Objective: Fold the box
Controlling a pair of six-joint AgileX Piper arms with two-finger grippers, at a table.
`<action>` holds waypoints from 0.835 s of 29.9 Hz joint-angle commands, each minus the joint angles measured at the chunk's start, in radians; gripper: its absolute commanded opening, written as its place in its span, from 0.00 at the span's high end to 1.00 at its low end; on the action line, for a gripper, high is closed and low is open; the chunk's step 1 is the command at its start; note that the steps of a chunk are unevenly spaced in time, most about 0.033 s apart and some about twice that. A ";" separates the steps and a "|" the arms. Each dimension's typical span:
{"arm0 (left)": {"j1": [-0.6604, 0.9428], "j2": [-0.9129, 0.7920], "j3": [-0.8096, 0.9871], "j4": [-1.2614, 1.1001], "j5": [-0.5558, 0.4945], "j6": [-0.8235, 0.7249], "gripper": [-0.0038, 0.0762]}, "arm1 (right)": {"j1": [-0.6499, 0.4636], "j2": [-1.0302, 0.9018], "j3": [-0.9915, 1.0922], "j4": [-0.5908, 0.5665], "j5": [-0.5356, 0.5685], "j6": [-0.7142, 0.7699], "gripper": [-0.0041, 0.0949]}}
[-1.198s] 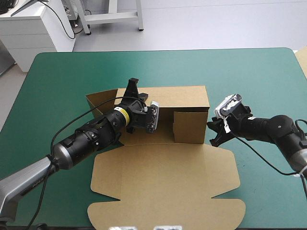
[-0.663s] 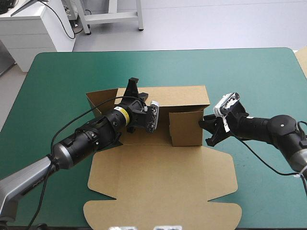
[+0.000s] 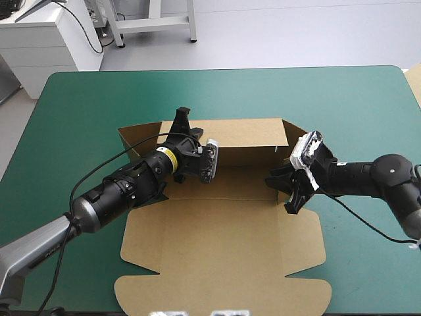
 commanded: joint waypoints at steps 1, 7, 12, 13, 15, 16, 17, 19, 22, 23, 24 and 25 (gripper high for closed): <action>-0.010 0.000 0.000 -0.043 0.035 -0.008 0.96 | -0.002 -0.060 -0.083 0.009 0.022 0.056 0.70; -0.010 0.000 0.000 -0.043 0.039 -0.008 0.96 | -0.004 -0.100 -0.238 -0.116 -0.103 0.245 0.70; -0.010 0.000 0.000 -0.043 0.045 -0.008 0.96 | -0.005 -0.103 -0.354 -0.177 -0.245 0.348 0.72; -0.010 0.000 0.000 -0.043 0.045 -0.008 0.96 | -0.005 -0.103 -0.374 -0.189 -0.286 0.375 0.75; -0.010 0.000 0.000 -0.043 0.045 -0.008 0.96 | -0.005 -0.101 -0.397 -0.202 -0.367 0.424 0.83; -0.010 0.000 0.000 -0.043 0.045 -0.008 0.96 | -0.005 -0.099 -0.405 -0.214 -0.420 0.452 0.87; -0.010 0.000 0.000 -0.043 0.045 -0.008 0.96 | -0.005 -0.097 -0.411 -0.219 -0.450 0.472 0.92; -0.010 0.000 0.000 -0.043 0.045 -0.008 0.96 | -0.005 -0.094 -0.412 -0.229 -0.515 0.502 0.98; -0.010 0.000 0.000 -0.043 0.045 -0.008 0.96 | -0.005 -0.080 -0.412 -0.239 -0.558 0.530 0.98; -0.010 0.000 0.000 -0.043 0.043 -0.008 0.96 | -0.005 -0.073 -0.412 -0.241 -0.563 0.539 0.98; -0.010 0.000 0.000 -0.043 0.043 -0.008 0.96 | -0.005 -0.064 -0.412 -0.241 -0.561 0.543 0.98; -0.010 0.000 0.000 -0.043 0.043 -0.008 0.96 | -0.005 -0.053 -0.412 -0.241 -0.561 0.550 0.98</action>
